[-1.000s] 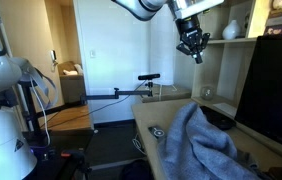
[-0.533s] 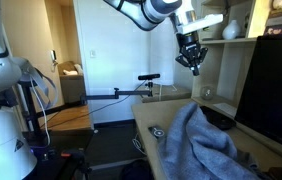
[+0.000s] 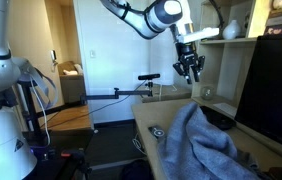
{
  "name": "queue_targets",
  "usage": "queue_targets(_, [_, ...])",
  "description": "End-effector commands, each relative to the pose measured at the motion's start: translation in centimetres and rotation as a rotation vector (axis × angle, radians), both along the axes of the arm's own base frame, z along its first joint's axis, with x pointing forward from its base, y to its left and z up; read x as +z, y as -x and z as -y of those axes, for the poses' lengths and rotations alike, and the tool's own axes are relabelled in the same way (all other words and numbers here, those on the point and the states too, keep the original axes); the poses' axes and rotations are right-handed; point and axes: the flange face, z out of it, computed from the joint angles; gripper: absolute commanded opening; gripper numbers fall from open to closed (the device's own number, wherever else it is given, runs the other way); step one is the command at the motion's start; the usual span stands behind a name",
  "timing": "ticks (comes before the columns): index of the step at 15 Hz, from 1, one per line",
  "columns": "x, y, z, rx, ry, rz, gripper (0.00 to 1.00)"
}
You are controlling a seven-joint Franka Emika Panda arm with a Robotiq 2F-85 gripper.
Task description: Hang the sweater on the computer
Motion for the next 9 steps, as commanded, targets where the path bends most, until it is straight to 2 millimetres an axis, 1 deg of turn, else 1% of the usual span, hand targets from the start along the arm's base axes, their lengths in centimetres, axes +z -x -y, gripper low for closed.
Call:
queue_targets(1, [0.0, -0.7, -1.2, 0.054, 0.02, -0.037, 0.68])
queue_targets(5, [-0.1, -1.2, -1.7, 0.118, -0.003, -0.057, 0.98])
queue_targets(6, [-0.1, -1.4, -1.9, 0.15, -0.026, -0.066, 1.0])
queue_targets(9, [0.0, -2.0, -1.9, 0.257, -0.121, -0.104, 1.0])
